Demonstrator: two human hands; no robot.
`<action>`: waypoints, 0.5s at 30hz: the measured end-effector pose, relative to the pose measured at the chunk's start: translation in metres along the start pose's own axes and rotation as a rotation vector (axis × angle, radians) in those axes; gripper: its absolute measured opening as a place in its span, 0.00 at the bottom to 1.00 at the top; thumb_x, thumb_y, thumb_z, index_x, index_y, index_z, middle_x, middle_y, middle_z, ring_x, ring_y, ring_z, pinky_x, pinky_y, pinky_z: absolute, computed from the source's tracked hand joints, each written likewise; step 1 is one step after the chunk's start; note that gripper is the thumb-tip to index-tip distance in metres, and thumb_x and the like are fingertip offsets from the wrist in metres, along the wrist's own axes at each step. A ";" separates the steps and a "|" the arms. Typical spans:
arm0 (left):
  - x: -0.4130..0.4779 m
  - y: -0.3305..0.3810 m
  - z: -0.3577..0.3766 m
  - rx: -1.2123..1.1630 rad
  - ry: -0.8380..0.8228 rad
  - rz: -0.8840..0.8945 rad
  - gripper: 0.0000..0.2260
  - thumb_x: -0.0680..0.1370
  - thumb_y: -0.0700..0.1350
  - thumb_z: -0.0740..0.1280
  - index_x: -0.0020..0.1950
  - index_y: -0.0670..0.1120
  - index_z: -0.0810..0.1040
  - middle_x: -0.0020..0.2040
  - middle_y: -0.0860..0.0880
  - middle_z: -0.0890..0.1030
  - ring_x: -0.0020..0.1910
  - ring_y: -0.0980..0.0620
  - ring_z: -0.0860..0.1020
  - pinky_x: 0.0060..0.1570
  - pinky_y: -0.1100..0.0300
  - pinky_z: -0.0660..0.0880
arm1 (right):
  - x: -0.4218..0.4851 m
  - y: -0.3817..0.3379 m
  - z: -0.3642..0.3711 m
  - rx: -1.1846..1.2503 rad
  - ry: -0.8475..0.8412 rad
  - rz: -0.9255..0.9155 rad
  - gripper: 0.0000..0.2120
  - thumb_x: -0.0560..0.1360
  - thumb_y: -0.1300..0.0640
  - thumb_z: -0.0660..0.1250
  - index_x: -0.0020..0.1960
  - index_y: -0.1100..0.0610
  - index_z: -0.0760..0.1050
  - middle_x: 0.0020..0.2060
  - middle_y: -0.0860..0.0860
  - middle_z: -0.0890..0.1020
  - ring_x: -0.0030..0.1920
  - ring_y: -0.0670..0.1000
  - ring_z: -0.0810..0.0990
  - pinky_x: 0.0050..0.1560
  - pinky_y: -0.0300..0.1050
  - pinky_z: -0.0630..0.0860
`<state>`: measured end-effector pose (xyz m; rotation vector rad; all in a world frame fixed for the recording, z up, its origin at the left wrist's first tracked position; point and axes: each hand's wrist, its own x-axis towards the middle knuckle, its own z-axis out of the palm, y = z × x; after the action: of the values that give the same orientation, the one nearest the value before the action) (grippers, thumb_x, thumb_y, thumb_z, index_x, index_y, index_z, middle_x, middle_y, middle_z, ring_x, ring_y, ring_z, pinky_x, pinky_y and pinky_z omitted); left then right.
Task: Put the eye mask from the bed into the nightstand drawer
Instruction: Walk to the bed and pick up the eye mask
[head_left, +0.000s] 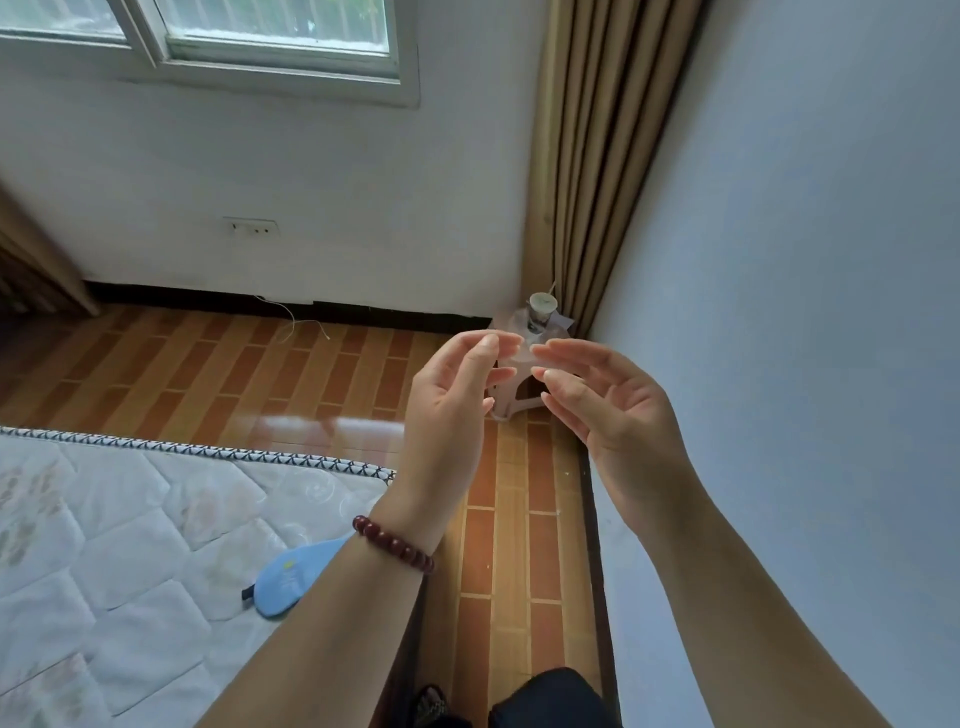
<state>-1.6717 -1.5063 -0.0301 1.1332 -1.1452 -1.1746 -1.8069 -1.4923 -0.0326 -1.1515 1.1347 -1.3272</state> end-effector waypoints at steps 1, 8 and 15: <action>0.011 -0.002 0.004 -0.004 -0.011 -0.009 0.12 0.81 0.47 0.59 0.45 0.54 0.80 0.47 0.54 0.84 0.51 0.52 0.81 0.56 0.50 0.76 | 0.011 0.001 -0.003 0.001 0.004 0.001 0.14 0.66 0.50 0.71 0.51 0.49 0.80 0.52 0.48 0.85 0.56 0.50 0.82 0.57 0.45 0.78; 0.099 -0.018 0.038 -0.018 -0.027 -0.041 0.11 0.81 0.49 0.58 0.46 0.54 0.81 0.49 0.53 0.84 0.51 0.54 0.81 0.52 0.56 0.74 | 0.106 0.012 -0.035 0.002 -0.003 -0.001 0.10 0.74 0.60 0.69 0.49 0.46 0.81 0.49 0.47 0.85 0.53 0.50 0.83 0.51 0.45 0.80; 0.211 -0.024 0.092 -0.047 0.031 -0.008 0.11 0.80 0.49 0.59 0.45 0.53 0.81 0.46 0.55 0.84 0.50 0.55 0.81 0.48 0.63 0.74 | 0.228 0.006 -0.078 -0.004 -0.068 -0.045 0.09 0.71 0.56 0.70 0.48 0.43 0.82 0.51 0.47 0.85 0.57 0.51 0.81 0.59 0.50 0.76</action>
<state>-1.7562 -1.7218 -0.0353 1.1171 -1.0857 -1.1802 -1.8934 -1.7169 -0.0350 -1.2226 1.0687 -1.3104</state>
